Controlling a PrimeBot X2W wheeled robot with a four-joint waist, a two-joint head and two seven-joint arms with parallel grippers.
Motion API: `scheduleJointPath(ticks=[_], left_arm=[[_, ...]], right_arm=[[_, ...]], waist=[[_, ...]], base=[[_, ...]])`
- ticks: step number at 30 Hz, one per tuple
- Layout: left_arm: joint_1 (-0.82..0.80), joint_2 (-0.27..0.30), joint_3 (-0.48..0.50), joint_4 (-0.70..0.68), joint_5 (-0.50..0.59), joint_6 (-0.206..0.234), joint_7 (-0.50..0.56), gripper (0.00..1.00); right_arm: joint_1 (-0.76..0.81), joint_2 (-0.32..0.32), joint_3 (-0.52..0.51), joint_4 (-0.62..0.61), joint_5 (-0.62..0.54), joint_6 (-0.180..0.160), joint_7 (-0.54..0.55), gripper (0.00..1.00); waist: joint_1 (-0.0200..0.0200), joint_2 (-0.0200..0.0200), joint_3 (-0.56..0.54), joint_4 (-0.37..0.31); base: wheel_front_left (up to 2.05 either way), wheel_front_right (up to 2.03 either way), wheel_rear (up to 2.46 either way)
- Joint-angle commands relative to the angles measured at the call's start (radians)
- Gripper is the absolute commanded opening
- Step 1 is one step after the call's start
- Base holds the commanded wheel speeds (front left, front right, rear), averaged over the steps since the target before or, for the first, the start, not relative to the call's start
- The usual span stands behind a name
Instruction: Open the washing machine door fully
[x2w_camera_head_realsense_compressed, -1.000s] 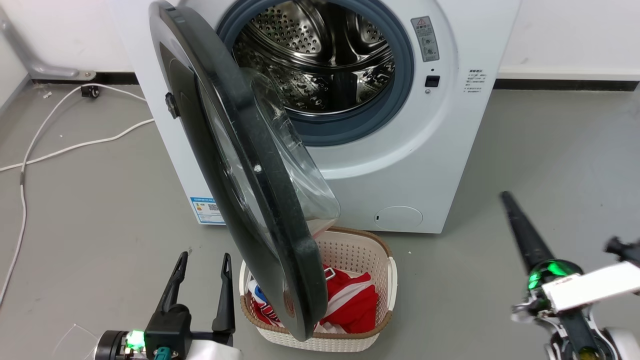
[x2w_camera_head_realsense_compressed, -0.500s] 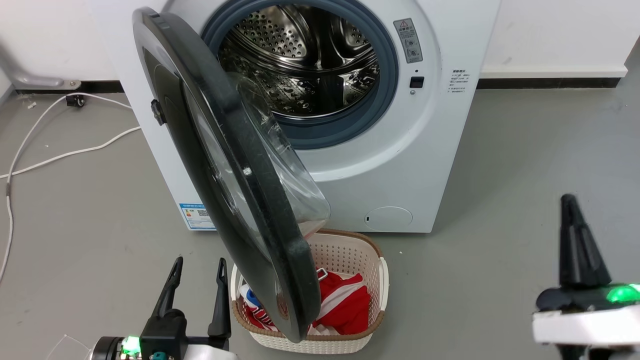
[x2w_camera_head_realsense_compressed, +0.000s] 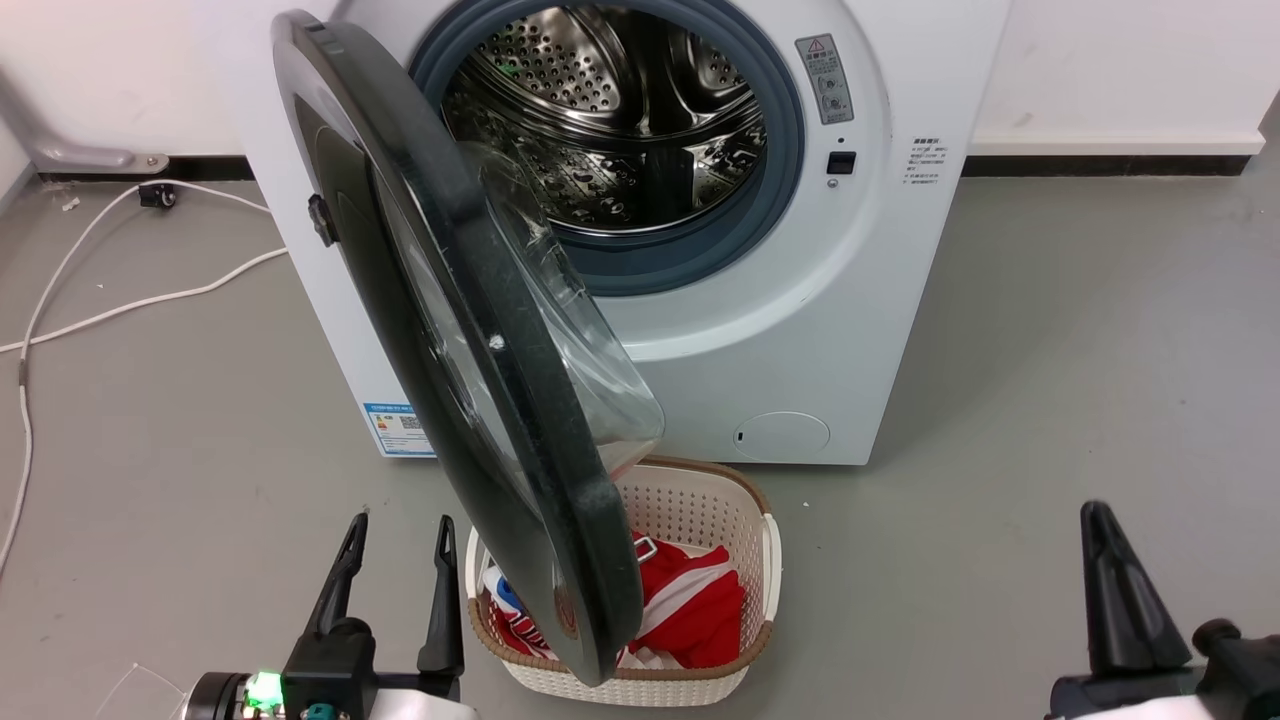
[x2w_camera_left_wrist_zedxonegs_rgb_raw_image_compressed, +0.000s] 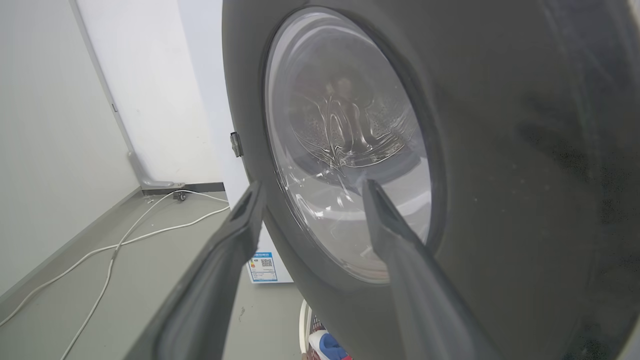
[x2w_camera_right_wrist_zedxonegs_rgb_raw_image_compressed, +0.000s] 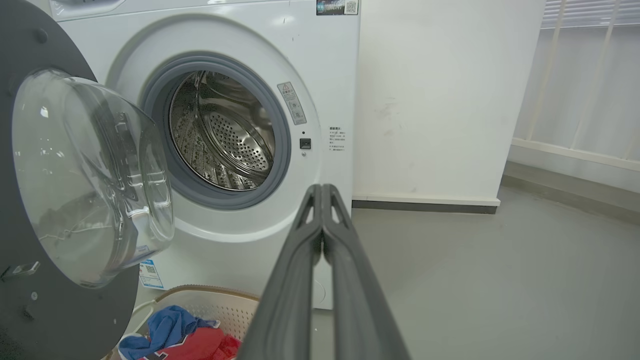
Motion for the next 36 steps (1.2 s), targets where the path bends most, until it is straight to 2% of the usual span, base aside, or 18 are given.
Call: scheduleJointPath(ticks=[1,6,8,9,10,27,28,29,30,36], left_arm=[[-0.002,0.004,0.002,-0.002,0.002,0.004,-0.003,1.0],[0.003,0.003,0.005,-0.003,0.0,0.006,-0.003,1.0],[0.005,0.003,0.006,-0.004,0.0,0.006,-0.003,1.0],[0.007,0.003,0.007,-0.004,0.0,0.006,-0.003,1.0],[0.008,0.003,0.007,-0.004,0.0,0.006,-0.003,1.0],[0.013,-0.001,0.018,0.005,-0.015,-0.004,-0.003,1.0],[0.014,-0.001,0.02,0.007,-0.018,-0.007,-0.003,0.97],[0.014,-0.002,0.022,0.008,-0.019,-0.007,-0.003,0.41],[0.014,-0.002,0.026,0.008,-0.02,-0.004,-0.003,0.0],[-0.016,-0.005,0.064,-0.012,-0.044,-0.002,-0.003,0.0]], right_arm=[[0.018,0.002,0.002,0.01,-0.006,0.0,-0.002,0.0],[0.044,0.003,0.006,0.036,0.017,0.0,-0.002,0.0],[0.045,0.003,0.002,0.038,0.026,0.0,-0.002,0.45],[0.046,0.003,0.0,0.039,0.031,0.0,-0.002,0.97],[0.046,0.003,-0.004,0.037,0.036,0.0,-0.002,1.0],[0.058,0.003,-0.004,0.037,0.046,0.0,-0.002,1.0],[0.058,0.003,-0.003,0.038,0.047,0.0,-0.002,1.0],[0.059,0.003,-0.002,0.039,0.047,0.0,-0.002,1.0],[0.058,0.003,-0.002,0.039,0.048,0.0,-0.002,1.0],[0.056,0.003,-0.006,0.042,0.051,0.0,-0.002,1.0]], waist=[[0.0,0.0,-0.001,0.001],[0.0,0.0,-0.004,0.003],[0.0,0.0,-0.005,0.003],[0.0,0.0,-0.006,0.003],[0.0,0.0,-0.007,0.003],[0.0,0.0,-0.005,0.011],[0.0,0.0,-0.005,0.011],[0.0,0.0,-0.005,0.011],[0.0,0.0,-0.006,0.01],[0.0,0.0,-0.006,0.011]], base=[[0.0,0.0,0.0],[0.0,0.0,0.0],[0.0,0.0,0.0],[0.0,0.0,0.0],[0.0,0.0,0.0],[0.0,0.0,0.0],[0.0,0.0,0.0],[0.0,0.0,0.0],[0.0,0.0,0.0],[0.0,0.0,0.0]])
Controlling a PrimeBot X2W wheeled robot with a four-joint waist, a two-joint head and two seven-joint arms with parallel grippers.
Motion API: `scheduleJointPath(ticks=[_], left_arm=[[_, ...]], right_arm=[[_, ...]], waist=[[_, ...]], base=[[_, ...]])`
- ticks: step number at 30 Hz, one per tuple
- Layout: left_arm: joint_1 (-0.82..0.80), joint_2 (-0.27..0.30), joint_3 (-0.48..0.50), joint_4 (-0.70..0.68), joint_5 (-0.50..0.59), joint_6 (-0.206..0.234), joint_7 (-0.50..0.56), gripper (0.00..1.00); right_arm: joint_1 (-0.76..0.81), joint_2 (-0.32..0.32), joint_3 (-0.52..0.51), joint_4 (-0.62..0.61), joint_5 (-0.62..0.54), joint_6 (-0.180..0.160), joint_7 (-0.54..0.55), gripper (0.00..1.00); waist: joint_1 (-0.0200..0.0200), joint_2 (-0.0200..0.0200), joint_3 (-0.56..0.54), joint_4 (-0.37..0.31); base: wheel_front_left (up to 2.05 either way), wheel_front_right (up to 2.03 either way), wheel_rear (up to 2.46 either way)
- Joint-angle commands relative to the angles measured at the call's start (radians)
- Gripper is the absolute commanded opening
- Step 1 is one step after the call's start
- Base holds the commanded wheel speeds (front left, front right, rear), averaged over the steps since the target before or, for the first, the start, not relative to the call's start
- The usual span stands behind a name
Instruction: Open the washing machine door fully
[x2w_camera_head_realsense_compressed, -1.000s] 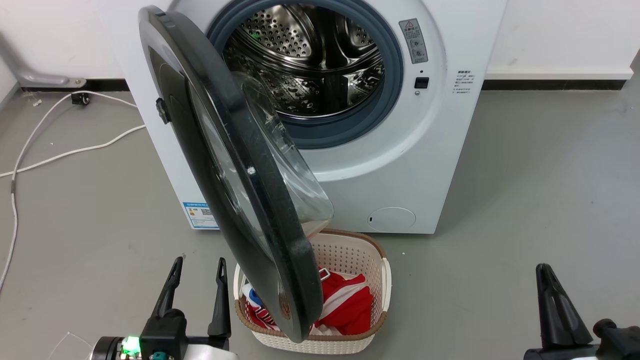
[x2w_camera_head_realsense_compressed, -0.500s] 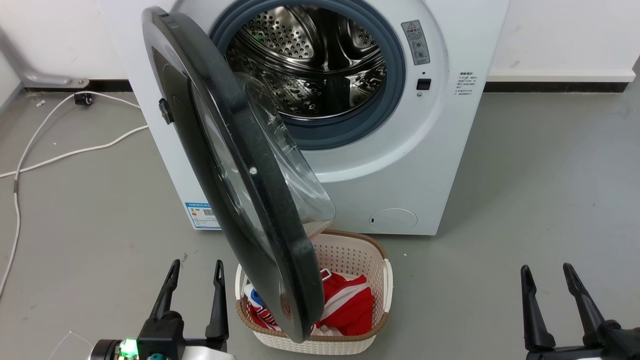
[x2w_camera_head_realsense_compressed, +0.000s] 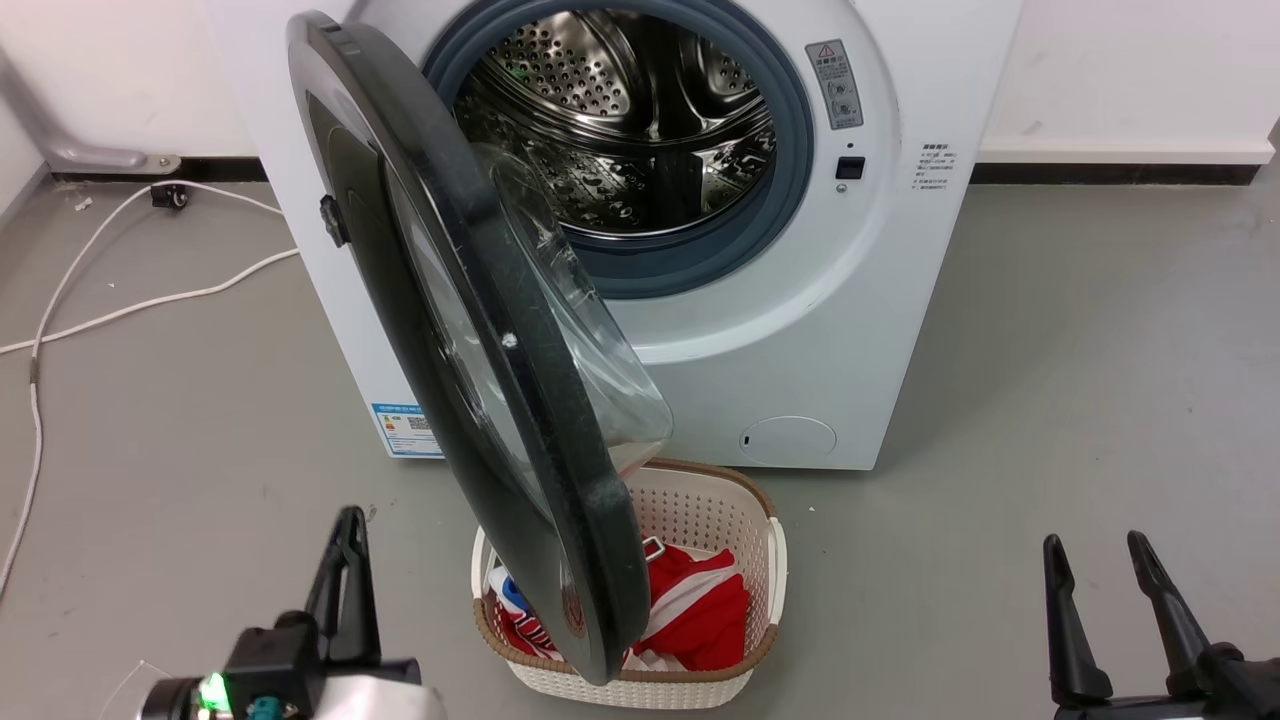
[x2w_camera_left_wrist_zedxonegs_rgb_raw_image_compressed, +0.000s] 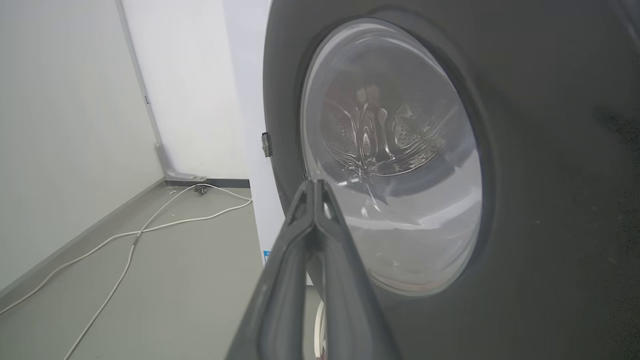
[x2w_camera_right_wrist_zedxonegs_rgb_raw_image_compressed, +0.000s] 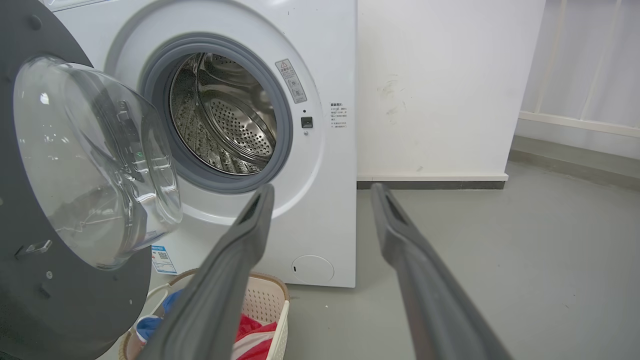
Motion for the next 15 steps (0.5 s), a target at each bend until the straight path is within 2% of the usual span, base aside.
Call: scheduleJointPath(ticks=[1,7,15], left_arm=[[-0.025,0.0,0.014,-0.017,-0.003,0.001,-0.003,0.0],[-0.119,0.008,0.055,-0.137,0.022,-0.018,-0.003,0.0],[-0.204,0.005,-0.001,-0.273,0.045,-0.045,-0.003,0.0]], right_arm=[[0.01,0.003,-0.004,0.003,0.006,0.0,-0.002,1.0],[0.006,0.003,-0.004,0.007,0.008,0.0,-0.002,1.0],[0.002,0.003,0.003,0.01,0.006,0.0,-0.002,1.0]], waist=[[0.0,-0.0001,0.0,0.002],[0.0,-0.0001,0.0,0.003],[0.0,-0.0001,0.003,-0.006]], base=[[0.0,0.0,0.0],[0.0,0.0,0.0],[0.0,0.0,0.0]])
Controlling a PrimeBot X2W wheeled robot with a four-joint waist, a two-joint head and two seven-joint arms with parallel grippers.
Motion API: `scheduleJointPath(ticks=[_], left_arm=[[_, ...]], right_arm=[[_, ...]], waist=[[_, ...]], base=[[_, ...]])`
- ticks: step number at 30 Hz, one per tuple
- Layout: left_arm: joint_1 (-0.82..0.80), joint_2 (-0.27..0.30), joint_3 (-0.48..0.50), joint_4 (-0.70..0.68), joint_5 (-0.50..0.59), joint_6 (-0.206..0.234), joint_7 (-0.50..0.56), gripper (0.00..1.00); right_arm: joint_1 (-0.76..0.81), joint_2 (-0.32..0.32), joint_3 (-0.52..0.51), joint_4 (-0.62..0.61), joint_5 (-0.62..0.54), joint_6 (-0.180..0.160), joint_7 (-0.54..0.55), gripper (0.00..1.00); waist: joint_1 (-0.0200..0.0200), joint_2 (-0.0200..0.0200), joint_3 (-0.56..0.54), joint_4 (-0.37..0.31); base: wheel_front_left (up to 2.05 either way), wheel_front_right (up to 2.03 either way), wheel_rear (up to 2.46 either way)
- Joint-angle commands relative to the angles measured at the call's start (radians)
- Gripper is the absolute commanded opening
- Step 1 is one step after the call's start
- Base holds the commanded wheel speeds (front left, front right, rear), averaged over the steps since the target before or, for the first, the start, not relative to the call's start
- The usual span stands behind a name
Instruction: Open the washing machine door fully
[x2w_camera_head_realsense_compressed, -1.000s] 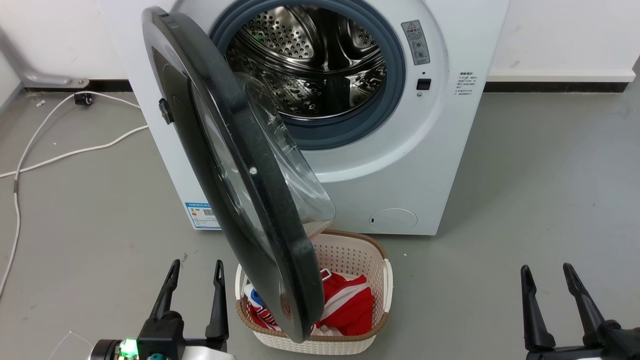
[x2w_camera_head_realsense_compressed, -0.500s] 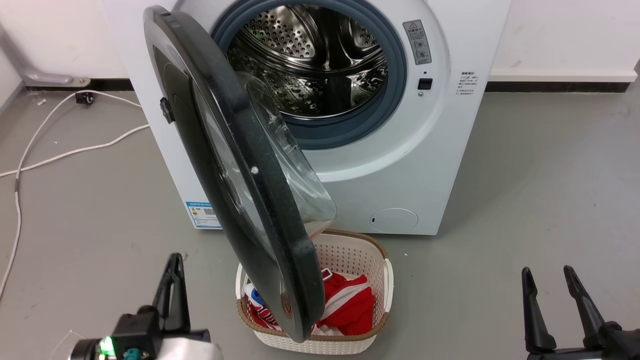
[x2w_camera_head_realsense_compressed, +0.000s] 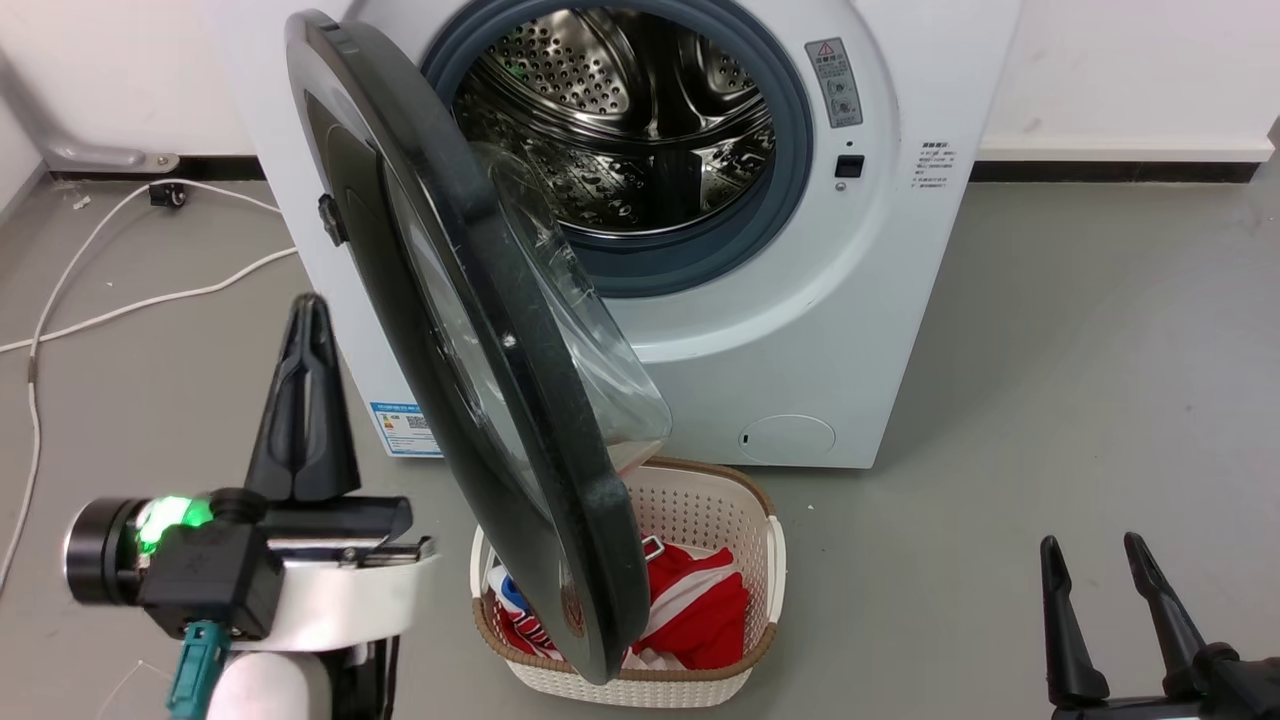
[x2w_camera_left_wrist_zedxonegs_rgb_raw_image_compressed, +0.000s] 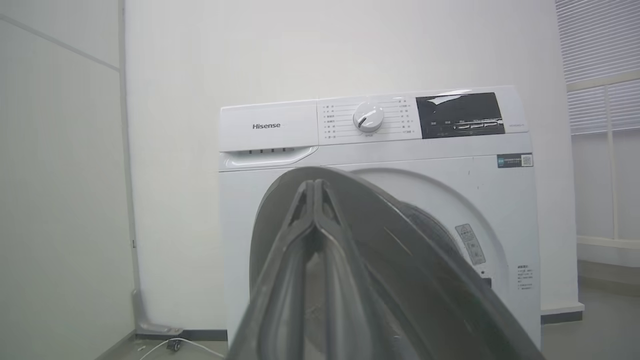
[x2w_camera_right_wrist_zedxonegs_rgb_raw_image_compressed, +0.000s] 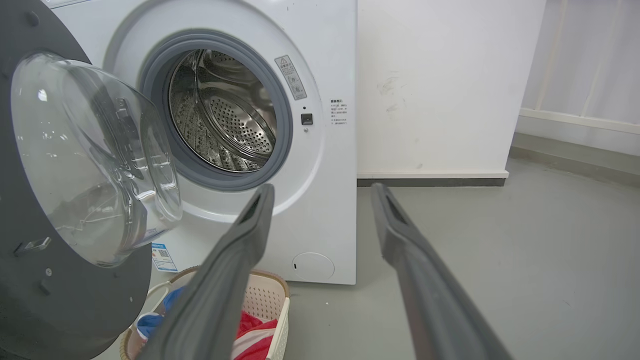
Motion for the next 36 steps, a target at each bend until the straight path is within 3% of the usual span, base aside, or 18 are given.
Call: scheduleJointPath(ticks=[1,13,36], left_arm=[[-0.021,0.0,-0.022,-0.027,0.009,-0.006,-0.002,0.0],[-0.064,-0.007,-0.242,-0.103,0.016,-0.033,-0.002,0.0],[-0.043,-0.01,-0.617,-0.009,-0.002,-0.072,-0.002,0.0]], right_arm=[[0.003,0.002,0.0,0.003,0.005,0.0,-0.002,1.0],[0.0,0.002,0.004,0.005,0.007,0.0,-0.002,1.0],[-0.014,0.002,0.006,0.012,0.013,0.0,-0.002,1.0]], waist=[[0.0,0.0,0.001,-0.003],[0.0,0.0,0.004,-0.002],[0.0,0.0,0.011,-0.002]], base=[[0.0,0.0,0.0],[0.0,0.0,0.0],[0.0,0.0,0.0]])
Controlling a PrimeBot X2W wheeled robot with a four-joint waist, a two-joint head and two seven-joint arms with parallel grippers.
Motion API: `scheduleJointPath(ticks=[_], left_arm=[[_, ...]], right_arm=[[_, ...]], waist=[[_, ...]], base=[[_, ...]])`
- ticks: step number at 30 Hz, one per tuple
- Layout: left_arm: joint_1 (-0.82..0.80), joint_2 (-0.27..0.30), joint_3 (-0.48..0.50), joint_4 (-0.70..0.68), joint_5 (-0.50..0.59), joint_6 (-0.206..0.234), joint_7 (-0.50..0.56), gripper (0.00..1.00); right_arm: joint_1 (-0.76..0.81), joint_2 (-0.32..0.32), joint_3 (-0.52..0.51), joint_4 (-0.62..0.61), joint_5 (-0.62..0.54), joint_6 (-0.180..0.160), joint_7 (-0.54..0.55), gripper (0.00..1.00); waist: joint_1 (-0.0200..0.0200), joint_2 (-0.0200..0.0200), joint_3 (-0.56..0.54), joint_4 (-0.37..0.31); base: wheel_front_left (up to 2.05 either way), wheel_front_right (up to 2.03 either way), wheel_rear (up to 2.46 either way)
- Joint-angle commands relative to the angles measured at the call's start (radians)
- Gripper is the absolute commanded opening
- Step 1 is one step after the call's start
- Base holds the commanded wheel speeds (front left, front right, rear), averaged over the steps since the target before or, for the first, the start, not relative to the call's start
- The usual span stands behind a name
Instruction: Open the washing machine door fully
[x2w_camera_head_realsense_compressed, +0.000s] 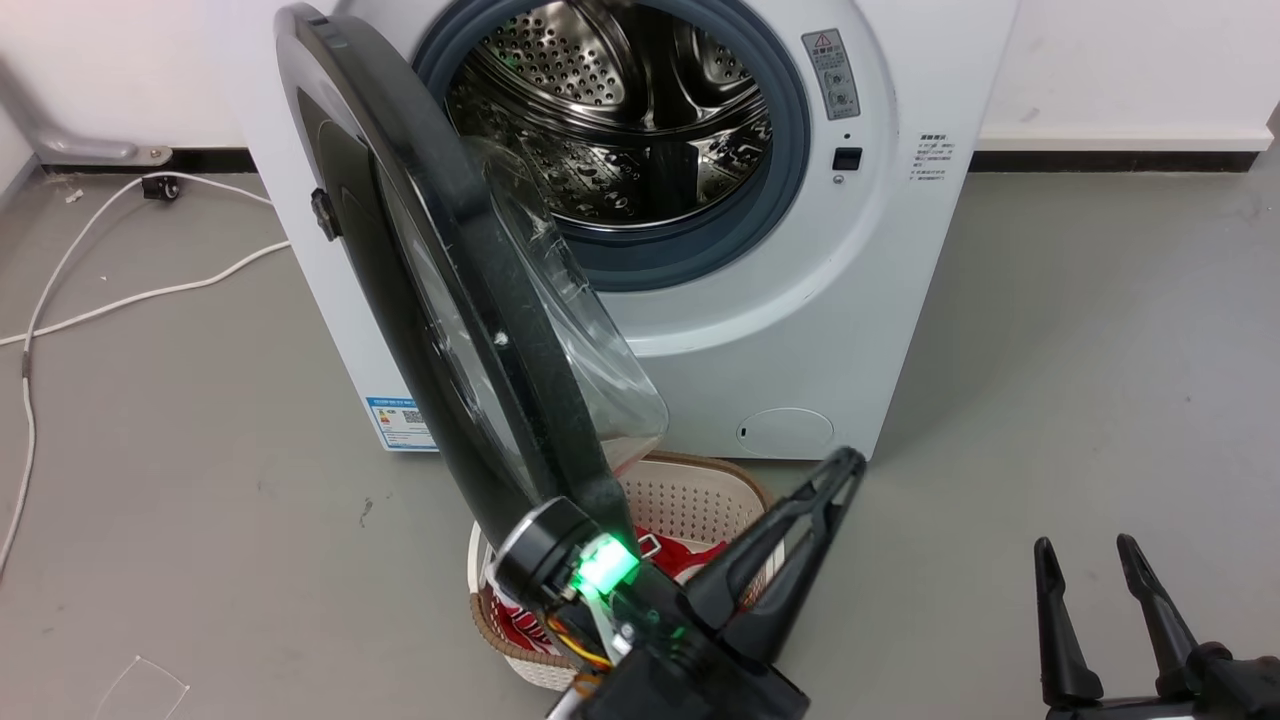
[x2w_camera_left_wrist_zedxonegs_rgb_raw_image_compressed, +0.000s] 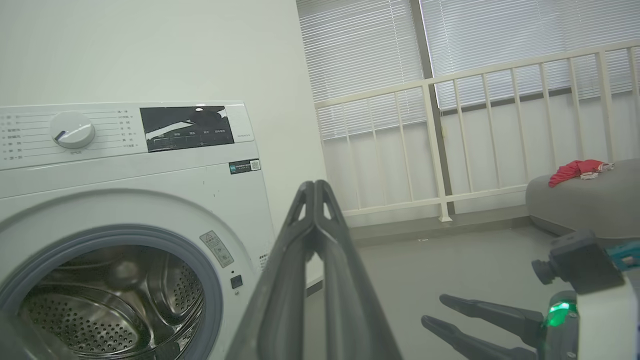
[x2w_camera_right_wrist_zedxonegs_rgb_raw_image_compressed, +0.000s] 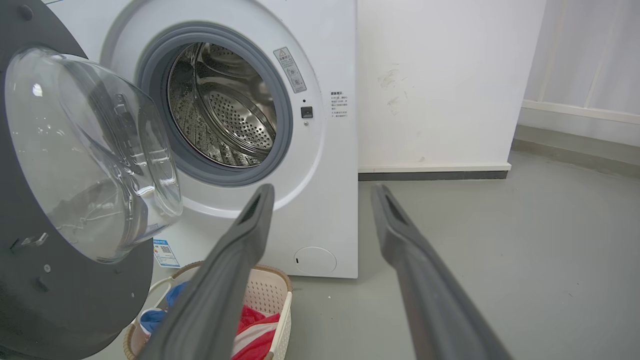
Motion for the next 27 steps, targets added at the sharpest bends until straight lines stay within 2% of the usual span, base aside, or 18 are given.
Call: scheduleJointPath(ticks=[1,15,27], left_arm=[[0.01,-0.002,-0.01,0.01,0.0,-0.004,-0.002,0.0],[0.067,0.008,-0.069,0.126,-0.008,-0.01,-0.002,0.0],[0.099,0.027,0.031,0.249,-0.039,0.032,-0.002,0.0]], right_arm=[[-0.011,0.002,0.0,0.0,0.005,0.0,-0.002,1.0],[-0.017,0.002,0.0,0.004,0.005,0.0,-0.002,1.0],[-0.025,0.003,-0.004,0.012,0.001,0.0,-0.002,1.0]], waist=[[0.0,-0.0001,0.0,0.002],[0.0,-0.0001,0.012,0.013],[0.0,-0.0001,0.03,0.012]], base=[[0.0,0.0,0.0],[0.0,0.0,0.0],[0.0,0.0,0.0]])
